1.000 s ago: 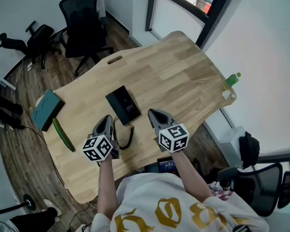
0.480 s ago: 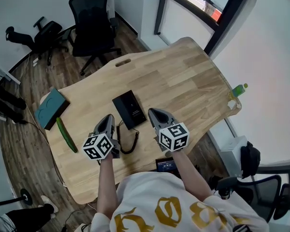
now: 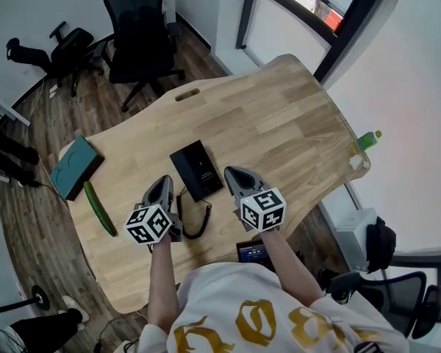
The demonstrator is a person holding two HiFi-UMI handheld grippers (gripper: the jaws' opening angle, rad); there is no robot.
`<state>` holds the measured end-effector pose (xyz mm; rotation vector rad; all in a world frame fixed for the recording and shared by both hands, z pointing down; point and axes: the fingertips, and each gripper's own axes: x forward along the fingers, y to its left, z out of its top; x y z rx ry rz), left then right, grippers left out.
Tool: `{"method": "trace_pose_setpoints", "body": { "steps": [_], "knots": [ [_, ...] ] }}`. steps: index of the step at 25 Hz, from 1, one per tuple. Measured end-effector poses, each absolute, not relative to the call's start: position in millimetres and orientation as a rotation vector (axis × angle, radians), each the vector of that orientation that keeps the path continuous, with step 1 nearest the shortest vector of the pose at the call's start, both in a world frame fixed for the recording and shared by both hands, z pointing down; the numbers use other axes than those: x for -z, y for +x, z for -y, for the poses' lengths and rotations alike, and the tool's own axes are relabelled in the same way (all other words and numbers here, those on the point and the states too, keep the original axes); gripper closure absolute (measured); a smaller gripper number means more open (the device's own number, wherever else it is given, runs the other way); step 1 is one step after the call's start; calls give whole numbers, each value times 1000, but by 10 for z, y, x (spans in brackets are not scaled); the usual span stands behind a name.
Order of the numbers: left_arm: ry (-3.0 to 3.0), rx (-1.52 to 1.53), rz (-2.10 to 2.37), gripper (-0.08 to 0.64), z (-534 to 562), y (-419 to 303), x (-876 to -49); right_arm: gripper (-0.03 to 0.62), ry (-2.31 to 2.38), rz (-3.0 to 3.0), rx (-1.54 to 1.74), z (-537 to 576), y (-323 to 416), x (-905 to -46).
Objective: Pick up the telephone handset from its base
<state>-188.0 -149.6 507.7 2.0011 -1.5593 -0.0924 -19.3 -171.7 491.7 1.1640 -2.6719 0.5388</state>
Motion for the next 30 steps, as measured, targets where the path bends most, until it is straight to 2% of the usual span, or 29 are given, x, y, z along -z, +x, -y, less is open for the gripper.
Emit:
{"method": "trace_pose_setpoints", "body": {
  "steps": [24,27,30],
  "knots": [
    [1846,-21,1371,550,1620,-1677,-5983,587,1076,2526,-635,1989,-252,-5583],
    [1841,-22,1315,473,1639,-1615,-6057,586,1071,2512,-646,2015,-251,-5664],
    [1838,-30,1272,448,1649,-1555,-6118,588,1064,2504,-660,2031,-273,-5704]
  ]
}}
